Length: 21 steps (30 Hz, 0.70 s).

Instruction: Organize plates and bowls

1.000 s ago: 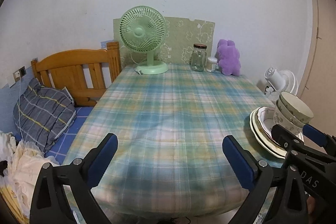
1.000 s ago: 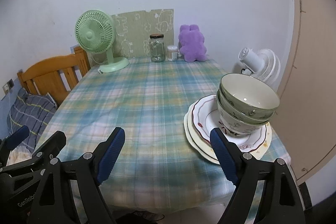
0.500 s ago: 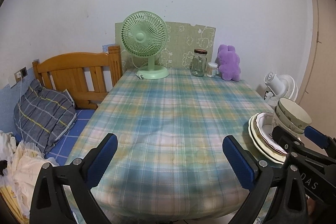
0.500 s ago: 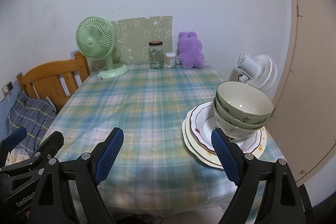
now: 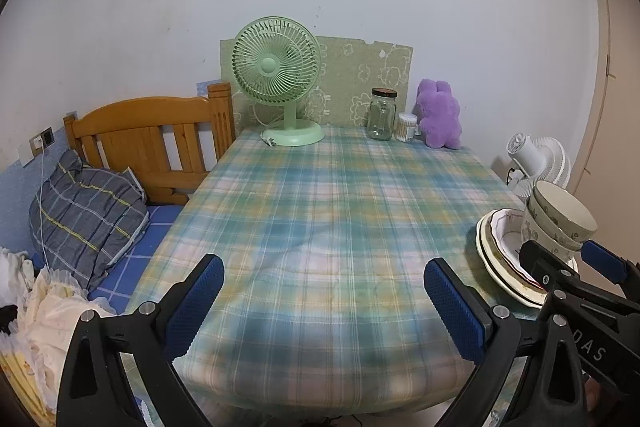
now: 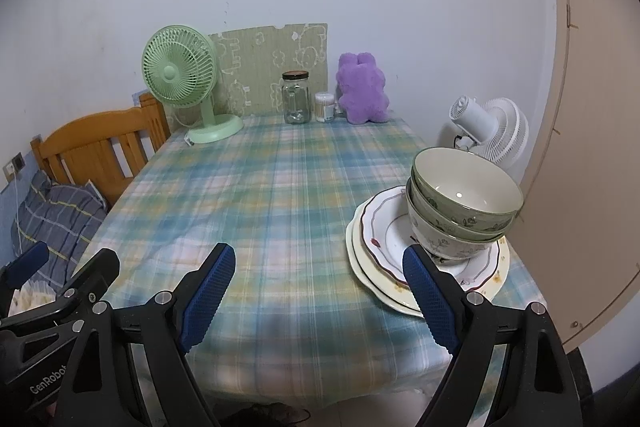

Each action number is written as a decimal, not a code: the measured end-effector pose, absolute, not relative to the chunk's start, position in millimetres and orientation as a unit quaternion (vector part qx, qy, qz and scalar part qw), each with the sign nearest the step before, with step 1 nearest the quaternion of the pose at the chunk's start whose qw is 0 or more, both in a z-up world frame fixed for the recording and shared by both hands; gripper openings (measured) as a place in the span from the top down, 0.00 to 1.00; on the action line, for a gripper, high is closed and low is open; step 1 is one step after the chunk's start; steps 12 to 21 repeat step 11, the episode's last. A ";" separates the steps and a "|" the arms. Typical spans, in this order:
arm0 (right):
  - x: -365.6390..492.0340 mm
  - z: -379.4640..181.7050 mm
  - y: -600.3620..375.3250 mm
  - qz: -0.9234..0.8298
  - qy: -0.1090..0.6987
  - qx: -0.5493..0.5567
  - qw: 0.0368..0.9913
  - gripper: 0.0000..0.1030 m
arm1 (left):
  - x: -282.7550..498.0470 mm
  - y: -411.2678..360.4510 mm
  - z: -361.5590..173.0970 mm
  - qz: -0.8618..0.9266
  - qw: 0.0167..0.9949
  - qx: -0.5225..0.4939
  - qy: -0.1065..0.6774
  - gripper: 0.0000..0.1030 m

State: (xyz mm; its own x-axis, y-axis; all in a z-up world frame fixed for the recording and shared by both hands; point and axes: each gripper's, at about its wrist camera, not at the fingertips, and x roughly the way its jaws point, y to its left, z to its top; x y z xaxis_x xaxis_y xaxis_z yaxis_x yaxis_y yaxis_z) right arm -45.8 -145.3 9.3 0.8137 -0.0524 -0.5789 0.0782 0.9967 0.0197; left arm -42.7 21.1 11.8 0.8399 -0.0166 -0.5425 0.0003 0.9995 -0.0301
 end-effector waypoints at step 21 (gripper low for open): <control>-44.3 7.9 -148.9 -0.040 0.306 0.023 0.951 0.15 | -43.4 17.7 9.9 -0.009 0.959 -0.011 0.283 0.02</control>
